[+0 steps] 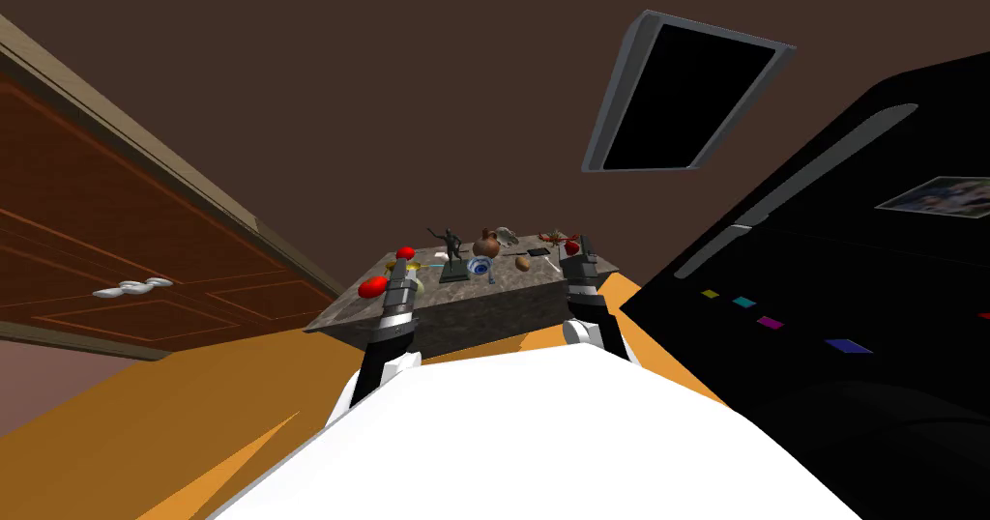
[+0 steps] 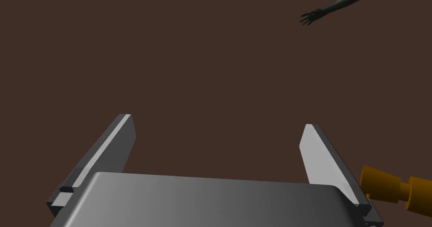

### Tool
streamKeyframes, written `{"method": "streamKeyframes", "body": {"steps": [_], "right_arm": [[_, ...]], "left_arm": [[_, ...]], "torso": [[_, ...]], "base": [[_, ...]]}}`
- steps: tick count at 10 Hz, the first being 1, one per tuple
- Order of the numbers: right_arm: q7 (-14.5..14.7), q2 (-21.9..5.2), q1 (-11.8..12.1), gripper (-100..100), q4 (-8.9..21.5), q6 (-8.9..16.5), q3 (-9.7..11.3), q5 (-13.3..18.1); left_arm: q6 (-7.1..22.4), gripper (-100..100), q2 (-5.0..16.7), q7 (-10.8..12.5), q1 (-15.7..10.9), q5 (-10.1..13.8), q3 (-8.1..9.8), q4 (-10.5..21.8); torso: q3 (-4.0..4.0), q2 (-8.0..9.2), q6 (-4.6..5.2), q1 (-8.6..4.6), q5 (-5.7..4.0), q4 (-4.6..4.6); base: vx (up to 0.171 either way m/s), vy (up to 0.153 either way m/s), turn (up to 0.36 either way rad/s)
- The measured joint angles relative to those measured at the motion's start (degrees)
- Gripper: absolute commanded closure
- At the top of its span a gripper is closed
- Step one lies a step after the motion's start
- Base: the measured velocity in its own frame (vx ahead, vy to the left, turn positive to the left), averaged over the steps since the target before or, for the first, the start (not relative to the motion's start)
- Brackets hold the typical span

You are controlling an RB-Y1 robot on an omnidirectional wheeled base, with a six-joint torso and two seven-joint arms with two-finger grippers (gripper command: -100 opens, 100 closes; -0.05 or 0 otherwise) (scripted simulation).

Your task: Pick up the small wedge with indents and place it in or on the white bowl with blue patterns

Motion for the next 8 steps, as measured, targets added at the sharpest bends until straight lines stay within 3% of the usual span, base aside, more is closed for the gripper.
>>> {"method": "streamKeyframes", "body": {"steps": [5, 7, 8], "right_arm": [[0.0, 0.01, -0.01, 0, 0.0, 0.0, 0.01, 0.0], [0.0, 0.01, -0.01, 0, 0.0, 0.0, 0.01, 0.0], [0.0, 0.01, 0.0, 0, 0.0, 0.0, 0.0, 0.0]], "left_arm": [[4.59, -100, 6.4, 0.61, 1.34, 1.49, 1.13, 0.45], [6.86, -100, 9.34, 1.15, 3.13, 2.56, 1.77, 0.16], [7.93, -100, 9.82, 1.21, 3.34, 2.71, 1.77, -0.09]], "torso": [[0.05, 0.09, 0.01, -0.24, -0.05, 0.02], [0.08, 0.13, 0.01, -0.29, -0.07, 0.03], [0.06, 0.11, 0.0, -0.22, -0.05, 0.03]], "base": [[-0.023, -0.062, -0.091], [-0.025, -0.069, -0.083], [-0.017, -0.056, -0.082]]}}
